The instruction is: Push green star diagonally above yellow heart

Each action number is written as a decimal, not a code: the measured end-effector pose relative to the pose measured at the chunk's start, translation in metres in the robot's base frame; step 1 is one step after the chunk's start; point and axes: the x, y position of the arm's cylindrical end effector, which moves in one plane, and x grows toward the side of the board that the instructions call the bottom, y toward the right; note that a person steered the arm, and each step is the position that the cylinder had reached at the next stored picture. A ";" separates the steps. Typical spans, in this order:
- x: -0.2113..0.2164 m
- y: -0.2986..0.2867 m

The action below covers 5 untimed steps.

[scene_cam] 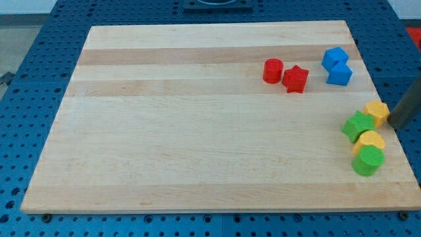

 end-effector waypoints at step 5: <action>0.014 0.012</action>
